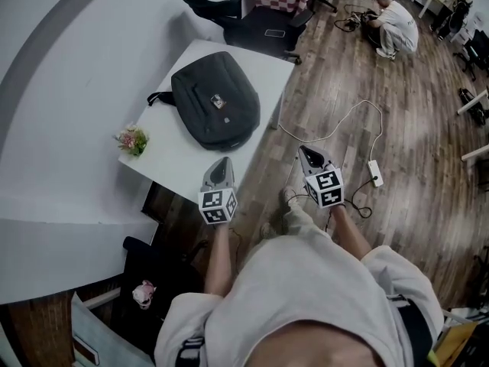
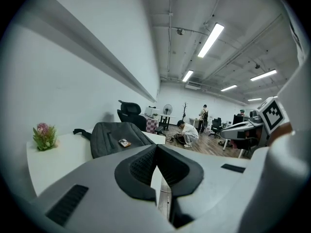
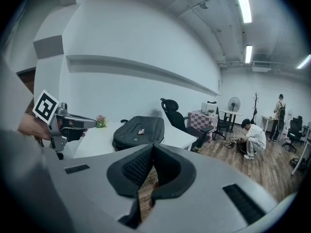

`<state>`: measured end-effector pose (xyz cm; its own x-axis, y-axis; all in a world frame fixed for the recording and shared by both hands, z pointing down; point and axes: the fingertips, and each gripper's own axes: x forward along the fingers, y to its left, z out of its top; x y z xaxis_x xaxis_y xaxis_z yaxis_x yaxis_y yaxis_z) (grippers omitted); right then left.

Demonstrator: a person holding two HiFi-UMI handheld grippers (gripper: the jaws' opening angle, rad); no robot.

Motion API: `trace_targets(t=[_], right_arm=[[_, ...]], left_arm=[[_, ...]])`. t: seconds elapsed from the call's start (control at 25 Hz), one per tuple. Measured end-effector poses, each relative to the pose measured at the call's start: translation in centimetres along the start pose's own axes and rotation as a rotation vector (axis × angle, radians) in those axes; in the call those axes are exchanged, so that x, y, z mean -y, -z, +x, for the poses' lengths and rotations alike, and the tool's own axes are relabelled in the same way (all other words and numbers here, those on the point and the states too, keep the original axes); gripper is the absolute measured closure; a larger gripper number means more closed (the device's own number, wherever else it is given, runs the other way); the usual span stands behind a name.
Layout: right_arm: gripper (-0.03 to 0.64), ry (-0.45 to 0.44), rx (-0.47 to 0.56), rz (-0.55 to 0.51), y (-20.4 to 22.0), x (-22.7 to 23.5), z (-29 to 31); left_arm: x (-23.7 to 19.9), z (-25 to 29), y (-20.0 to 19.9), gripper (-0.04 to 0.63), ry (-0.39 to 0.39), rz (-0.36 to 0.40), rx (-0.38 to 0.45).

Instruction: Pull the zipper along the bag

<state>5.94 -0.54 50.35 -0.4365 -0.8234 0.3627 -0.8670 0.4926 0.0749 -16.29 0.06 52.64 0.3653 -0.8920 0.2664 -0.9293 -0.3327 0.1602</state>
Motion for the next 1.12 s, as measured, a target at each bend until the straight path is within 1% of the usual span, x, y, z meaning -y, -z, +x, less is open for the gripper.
trace_targets(t=[0.28, 0.56, 0.8, 1.0, 1.12], right_arm=[[0.603, -0.036, 0.003, 0.013, 0.0, 2.2, 5.1], [0.604, -0.124, 0.006, 0.028, -1.5, 5.4, 12.2], [0.603, -0.229, -0.034, 0.048, -1.6, 7.5, 17.6], [0.603, -0.308, -0.069, 0.054, -1.0, 8.5, 21.1], [0.603, -0.340, -0.087, 0.054, -0.2, 8.6, 22.6]], left_arm=[[-1.6, 4.3, 0.2, 0.569, -0.027, 0.008, -0.032], [-3.3, 9.6, -1.1, 0.569, -0.086, 0.052, -0.075], [-4.2, 13.2, -1.4, 0.569, -0.142, 0.078, -0.149], [-4.2, 15.5, -0.3, 0.569, -0.138, 0.097, -0.222], [-4.0, 16.1, 0.7, 0.569, -0.122, 0.149, -0.273]])
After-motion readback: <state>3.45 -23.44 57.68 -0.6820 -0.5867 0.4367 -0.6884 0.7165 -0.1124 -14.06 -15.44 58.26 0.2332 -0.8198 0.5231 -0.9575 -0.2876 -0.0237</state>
